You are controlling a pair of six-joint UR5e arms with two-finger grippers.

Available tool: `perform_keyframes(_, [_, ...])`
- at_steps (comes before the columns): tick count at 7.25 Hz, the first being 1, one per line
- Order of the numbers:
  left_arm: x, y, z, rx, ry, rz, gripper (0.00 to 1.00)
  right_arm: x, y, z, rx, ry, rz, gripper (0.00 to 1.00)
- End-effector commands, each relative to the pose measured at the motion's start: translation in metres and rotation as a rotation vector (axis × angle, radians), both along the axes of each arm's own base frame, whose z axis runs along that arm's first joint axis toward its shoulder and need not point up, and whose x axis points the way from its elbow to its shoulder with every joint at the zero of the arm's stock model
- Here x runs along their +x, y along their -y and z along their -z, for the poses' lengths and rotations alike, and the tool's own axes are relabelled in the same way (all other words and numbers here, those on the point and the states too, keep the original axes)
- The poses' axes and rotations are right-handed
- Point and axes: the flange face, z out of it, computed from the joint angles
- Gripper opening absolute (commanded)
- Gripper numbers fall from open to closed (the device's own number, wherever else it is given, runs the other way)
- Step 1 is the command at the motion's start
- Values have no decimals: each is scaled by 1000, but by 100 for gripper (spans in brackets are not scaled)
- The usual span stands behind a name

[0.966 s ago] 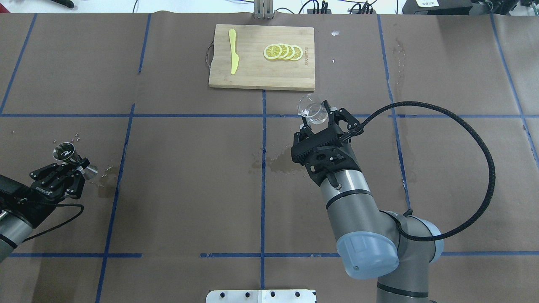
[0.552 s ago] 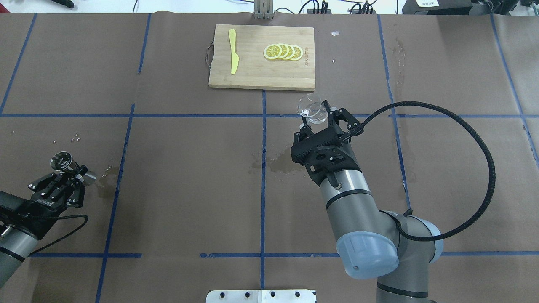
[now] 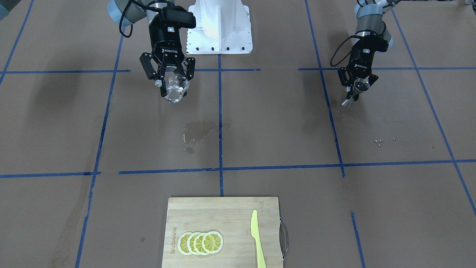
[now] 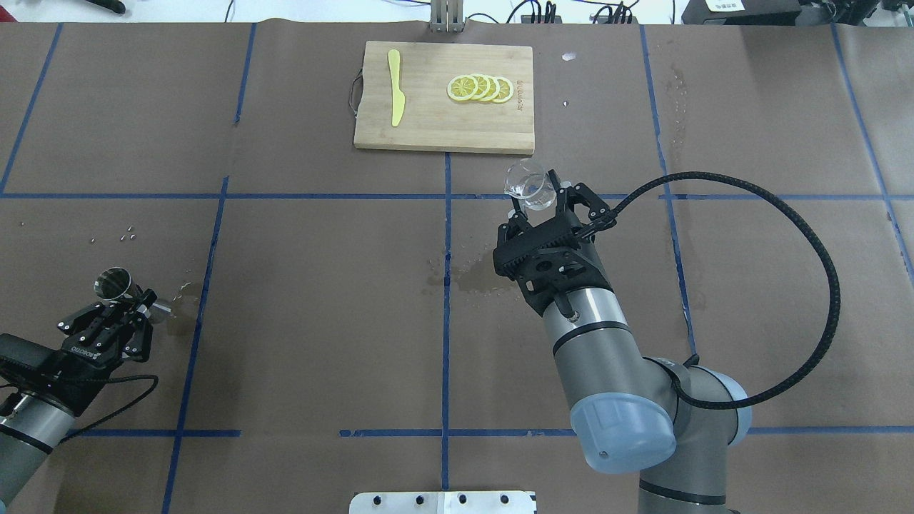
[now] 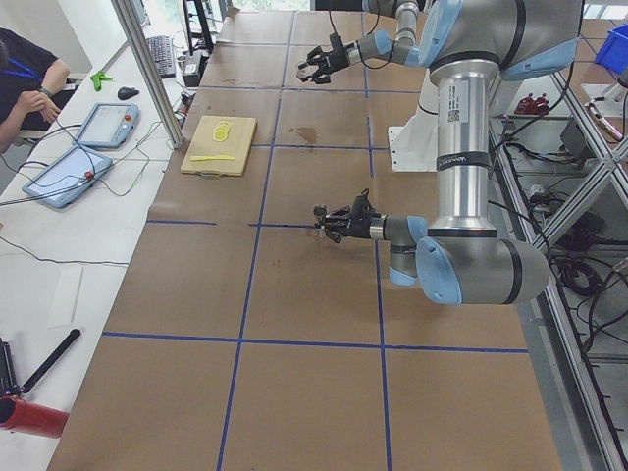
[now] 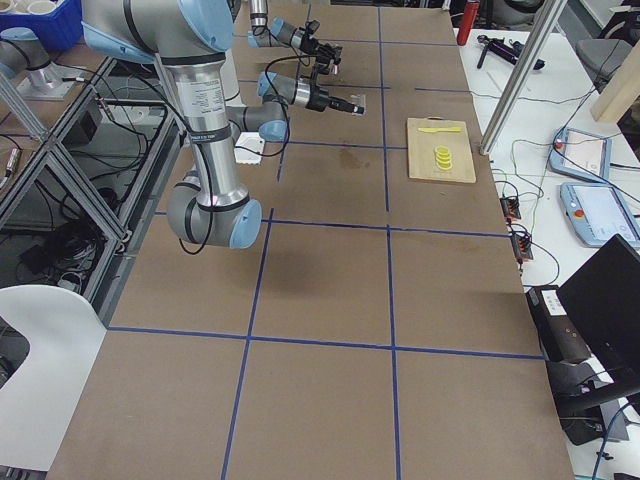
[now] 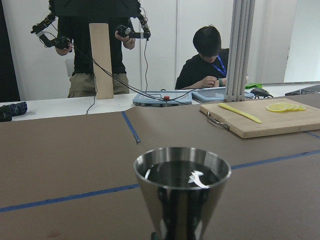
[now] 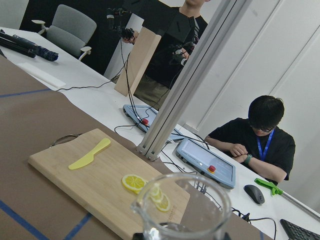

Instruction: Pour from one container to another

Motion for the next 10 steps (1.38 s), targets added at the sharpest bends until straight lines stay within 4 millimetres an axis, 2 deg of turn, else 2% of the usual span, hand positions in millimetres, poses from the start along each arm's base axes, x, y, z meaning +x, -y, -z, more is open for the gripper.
perform_keyframes(1, [12, -4, 8, 2, -24, -11, 0, 0, 0, 0, 0, -1, 0, 0])
perform_keyframes(5, [24, -5, -5, 0, 1, -13, 0, 0, 0, 0, 0, -1, 0, 0])
perform_keyframes(7, [31, -4, -3, 0, -4, -13, 0, 0, 1, -1, -1, -2, 0, 0])
perform_keyframes(10, [30, -4, -4, -1, -5, -14, 0, 0, 0, 0, 0, -1, 2, 0])
